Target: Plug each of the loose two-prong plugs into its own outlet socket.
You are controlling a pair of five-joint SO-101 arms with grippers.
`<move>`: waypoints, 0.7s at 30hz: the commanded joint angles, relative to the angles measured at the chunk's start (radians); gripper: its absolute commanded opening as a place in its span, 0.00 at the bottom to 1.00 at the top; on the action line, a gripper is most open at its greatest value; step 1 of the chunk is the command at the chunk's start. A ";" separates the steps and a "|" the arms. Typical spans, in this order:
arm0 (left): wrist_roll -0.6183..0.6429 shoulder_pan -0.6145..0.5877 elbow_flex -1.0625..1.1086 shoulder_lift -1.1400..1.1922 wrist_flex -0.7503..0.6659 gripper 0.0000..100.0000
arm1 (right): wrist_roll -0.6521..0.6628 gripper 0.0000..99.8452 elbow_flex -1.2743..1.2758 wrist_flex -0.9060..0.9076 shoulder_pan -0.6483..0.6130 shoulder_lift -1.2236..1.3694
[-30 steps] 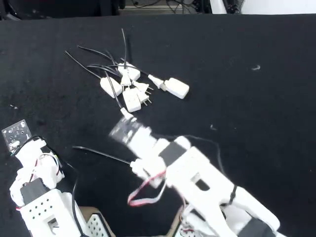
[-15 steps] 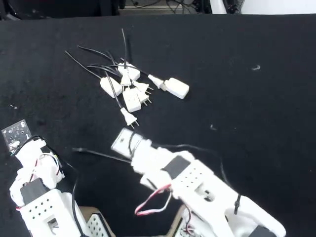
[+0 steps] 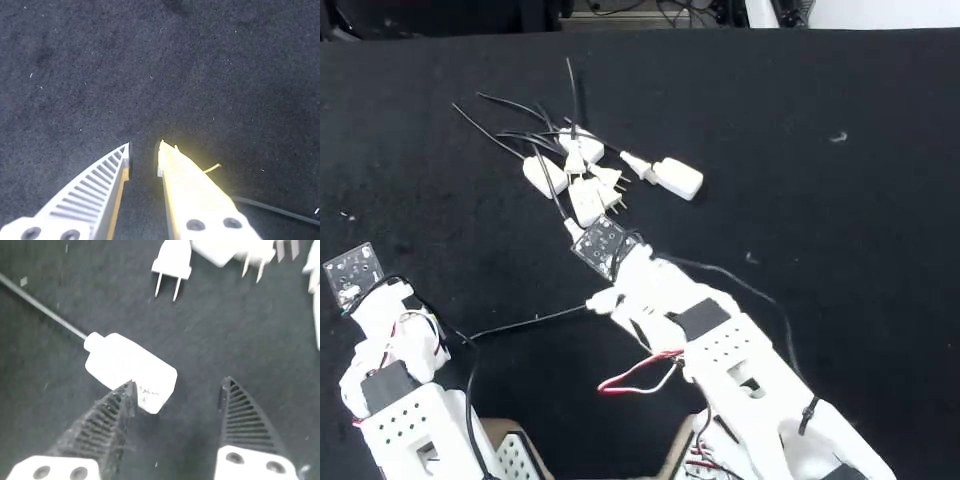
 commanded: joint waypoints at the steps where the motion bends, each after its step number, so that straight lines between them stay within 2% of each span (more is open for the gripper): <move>1: -0.009 0.008 -0.007 -0.009 0.003 0.11 | -0.058 0.26 -0.028 -0.083 0.017 -0.021; 7: -0.009 0.004 -0.007 -0.009 0.003 0.11 | -0.133 0.26 -0.027 -0.180 0.017 -0.021; 10: -0.009 0.002 -0.007 -0.009 0.003 0.11 | -0.132 0.26 -0.035 -0.164 0.028 -0.028; 13: -0.011 0.002 -0.005 -0.008 0.003 0.11 | -0.130 0.26 -0.091 0.000 0.057 -0.045; 17: -0.011 0.007 -0.005 -0.008 0.003 0.11 | -0.094 0.26 -0.170 0.282 0.029 -0.081; 21: -0.011 0.008 -0.007 -0.008 0.003 0.11 | -0.031 0.26 -0.097 0.255 -0.023 -0.084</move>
